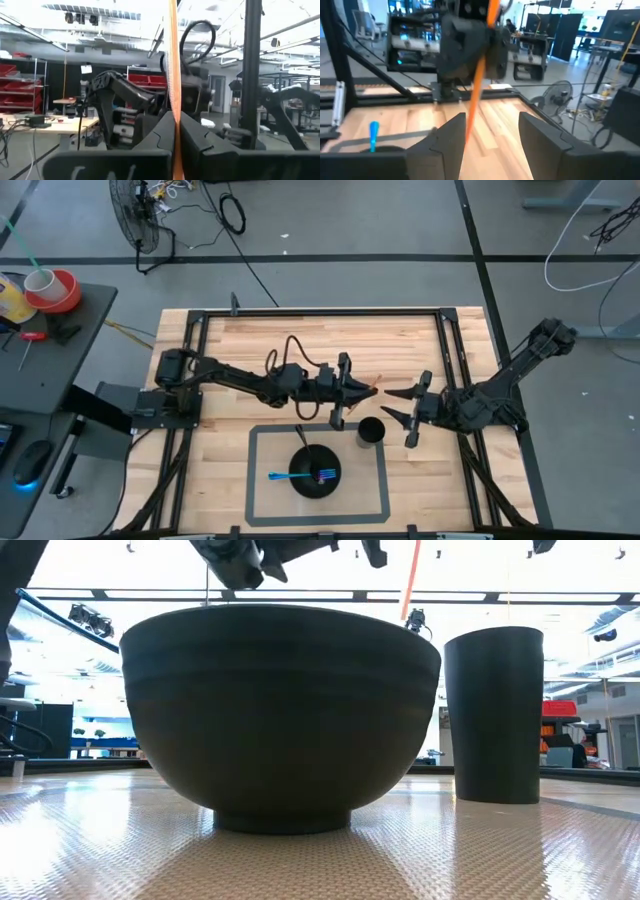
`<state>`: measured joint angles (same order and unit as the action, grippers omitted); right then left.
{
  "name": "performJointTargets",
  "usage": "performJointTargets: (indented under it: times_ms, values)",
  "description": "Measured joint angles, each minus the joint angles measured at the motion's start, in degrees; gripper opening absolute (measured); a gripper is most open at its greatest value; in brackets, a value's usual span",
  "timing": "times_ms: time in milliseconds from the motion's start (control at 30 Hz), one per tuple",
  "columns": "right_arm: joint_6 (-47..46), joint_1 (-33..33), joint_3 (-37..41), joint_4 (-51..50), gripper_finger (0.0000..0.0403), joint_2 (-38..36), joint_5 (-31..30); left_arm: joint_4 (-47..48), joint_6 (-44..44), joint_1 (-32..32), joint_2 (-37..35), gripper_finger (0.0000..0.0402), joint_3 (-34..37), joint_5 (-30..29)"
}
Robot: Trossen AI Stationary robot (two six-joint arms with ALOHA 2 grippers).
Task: Pick & Place Utensil
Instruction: Put the orange straw into the black cup on the transparent mat
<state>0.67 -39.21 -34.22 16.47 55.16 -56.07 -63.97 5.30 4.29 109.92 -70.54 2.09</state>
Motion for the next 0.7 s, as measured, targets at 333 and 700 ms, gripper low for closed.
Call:
performJointTargets:
  times_ms: [333,700]
  values:
    - [5.2,-5.65,0.0,3.14,0.0185,-1.46,-8.85,-7.28,0.57,0.85,7.23,0.0014,-5.55,-0.6]
    - [4.27,-8.72,0.0,2.93,0.0185,-1.73,-13.57,-15.64,1.53,3.16,12.75,0.0014,-6.04,-3.82]
